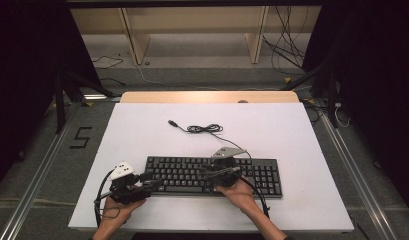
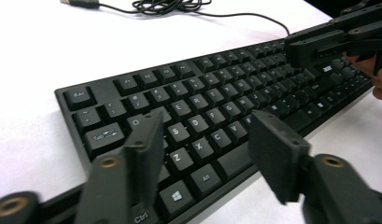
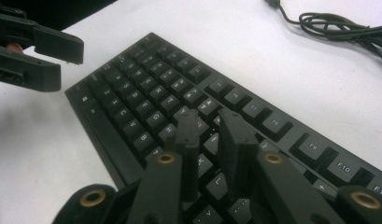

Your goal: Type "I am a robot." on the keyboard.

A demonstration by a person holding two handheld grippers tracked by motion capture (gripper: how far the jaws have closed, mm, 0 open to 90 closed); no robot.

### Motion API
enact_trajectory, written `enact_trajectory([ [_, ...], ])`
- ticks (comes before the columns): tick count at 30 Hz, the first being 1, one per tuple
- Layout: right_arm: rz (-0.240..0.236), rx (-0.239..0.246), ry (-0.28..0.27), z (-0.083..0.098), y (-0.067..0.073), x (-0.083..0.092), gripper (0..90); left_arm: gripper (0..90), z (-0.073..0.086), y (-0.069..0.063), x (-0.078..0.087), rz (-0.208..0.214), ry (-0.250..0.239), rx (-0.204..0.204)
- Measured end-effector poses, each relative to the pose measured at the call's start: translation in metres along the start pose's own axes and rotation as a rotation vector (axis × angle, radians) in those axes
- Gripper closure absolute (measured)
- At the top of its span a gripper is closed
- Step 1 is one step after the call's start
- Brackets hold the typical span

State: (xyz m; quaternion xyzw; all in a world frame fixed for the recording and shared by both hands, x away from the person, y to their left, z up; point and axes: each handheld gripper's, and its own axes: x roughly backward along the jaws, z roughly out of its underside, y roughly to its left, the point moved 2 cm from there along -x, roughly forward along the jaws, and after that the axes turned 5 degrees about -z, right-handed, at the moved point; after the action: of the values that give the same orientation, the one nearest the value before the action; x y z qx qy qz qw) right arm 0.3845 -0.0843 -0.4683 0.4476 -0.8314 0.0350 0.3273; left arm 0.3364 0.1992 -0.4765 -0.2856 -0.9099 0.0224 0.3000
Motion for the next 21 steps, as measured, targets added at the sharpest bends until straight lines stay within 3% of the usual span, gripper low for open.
enact_trajectory([
  [15,0.015,-0.011,0.024,-0.002,-0.002,-0.009,90.0,85.4,0.004,0.008,-0.003,-0.041,0.072,-0.006],
  [21,0.017,-0.012,0.037,-0.003,-0.003,-0.013,90.0,88.9,0.004,0.010,-0.004,-0.056,0.094,-0.008],
])
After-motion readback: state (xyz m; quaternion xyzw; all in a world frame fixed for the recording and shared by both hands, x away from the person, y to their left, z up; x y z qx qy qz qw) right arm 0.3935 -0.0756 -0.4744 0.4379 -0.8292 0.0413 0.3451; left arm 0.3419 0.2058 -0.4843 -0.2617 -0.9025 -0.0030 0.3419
